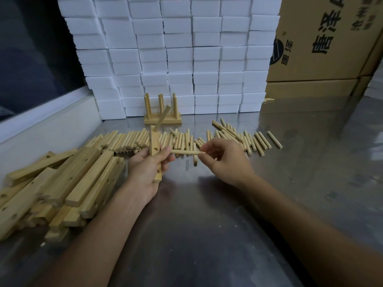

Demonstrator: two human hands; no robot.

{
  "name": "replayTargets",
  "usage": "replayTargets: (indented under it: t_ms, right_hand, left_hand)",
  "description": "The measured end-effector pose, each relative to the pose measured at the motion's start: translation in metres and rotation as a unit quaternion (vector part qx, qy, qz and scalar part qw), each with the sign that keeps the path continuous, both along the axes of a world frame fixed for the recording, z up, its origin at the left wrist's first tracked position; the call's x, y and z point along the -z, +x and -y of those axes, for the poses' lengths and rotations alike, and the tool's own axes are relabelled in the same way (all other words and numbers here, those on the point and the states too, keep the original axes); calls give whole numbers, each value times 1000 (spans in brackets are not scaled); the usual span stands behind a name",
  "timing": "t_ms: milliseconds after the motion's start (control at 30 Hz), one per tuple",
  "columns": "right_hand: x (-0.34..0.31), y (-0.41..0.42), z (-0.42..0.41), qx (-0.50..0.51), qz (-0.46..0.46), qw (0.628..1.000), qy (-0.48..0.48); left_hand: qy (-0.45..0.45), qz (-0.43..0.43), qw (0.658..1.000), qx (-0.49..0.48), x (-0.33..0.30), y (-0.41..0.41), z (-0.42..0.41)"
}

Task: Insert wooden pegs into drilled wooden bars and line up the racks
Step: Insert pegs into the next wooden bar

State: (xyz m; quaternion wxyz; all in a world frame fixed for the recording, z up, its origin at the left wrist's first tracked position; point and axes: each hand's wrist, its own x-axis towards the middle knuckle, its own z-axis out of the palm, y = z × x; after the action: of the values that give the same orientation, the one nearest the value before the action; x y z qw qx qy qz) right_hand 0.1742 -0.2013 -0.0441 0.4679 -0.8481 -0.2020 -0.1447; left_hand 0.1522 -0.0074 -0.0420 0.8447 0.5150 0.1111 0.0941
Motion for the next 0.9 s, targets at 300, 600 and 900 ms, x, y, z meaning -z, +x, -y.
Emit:
replayTargets:
  t_ms: [300, 600, 900]
  right_hand:
    - [-4, -14, -27, -53, 164, 973, -151]
    - [1, -15, -30, -33, 145, 987, -60]
    - [3, -14, -28, -3, 156, 986, -50]
  left_hand:
    - [-10, 26, 1000, 11, -1, -3, 8]
    - [16, 32, 996, 76, -2, -3, 10]
    - [1, 35, 994, 103, -1, -2, 13]
